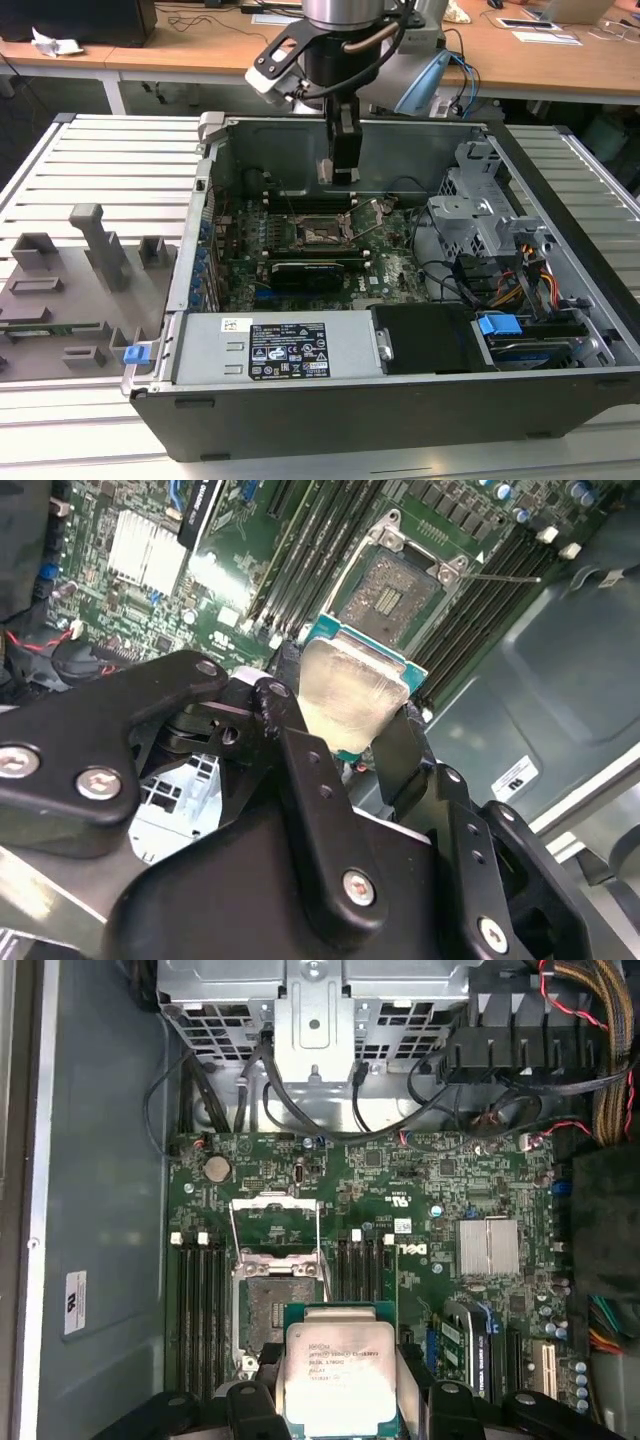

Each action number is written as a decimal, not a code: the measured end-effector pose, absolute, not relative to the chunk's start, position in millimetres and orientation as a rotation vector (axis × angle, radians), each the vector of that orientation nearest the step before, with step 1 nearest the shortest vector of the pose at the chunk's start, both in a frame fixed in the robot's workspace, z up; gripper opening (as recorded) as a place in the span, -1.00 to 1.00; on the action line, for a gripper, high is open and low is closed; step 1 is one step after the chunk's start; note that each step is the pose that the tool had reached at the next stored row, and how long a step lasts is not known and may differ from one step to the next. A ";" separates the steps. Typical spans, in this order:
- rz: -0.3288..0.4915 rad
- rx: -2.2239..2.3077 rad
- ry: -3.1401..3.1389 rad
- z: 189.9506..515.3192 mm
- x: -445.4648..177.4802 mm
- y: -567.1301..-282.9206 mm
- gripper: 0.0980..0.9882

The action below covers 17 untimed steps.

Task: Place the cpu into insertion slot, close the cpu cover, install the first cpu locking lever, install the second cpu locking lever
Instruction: 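Place the cpu into insertion slot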

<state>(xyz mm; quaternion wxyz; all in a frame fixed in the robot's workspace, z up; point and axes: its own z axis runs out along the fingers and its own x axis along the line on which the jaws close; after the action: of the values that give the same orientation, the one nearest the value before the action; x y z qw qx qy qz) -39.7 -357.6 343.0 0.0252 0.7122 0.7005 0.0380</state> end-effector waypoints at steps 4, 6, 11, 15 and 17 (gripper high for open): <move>0.117 2.202 2.166 338.8 -39.7 -357.6 -0.02; 0.118 2.202 2.166 336.7 -39.8 -357.6 -0.02; 0.118 2.202 2.166 332.4 -39.8 -357.5 -0.02; 0.119 2.191 2.178 328.7 -40.0 -357.5 -0.02; 0.120 2.171 2.200 325.1 -40.1 -357.5 -0.02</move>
<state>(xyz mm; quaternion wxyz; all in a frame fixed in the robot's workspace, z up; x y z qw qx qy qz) -40.1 -357.5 325.1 0.0244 0.7017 0.7110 0.0389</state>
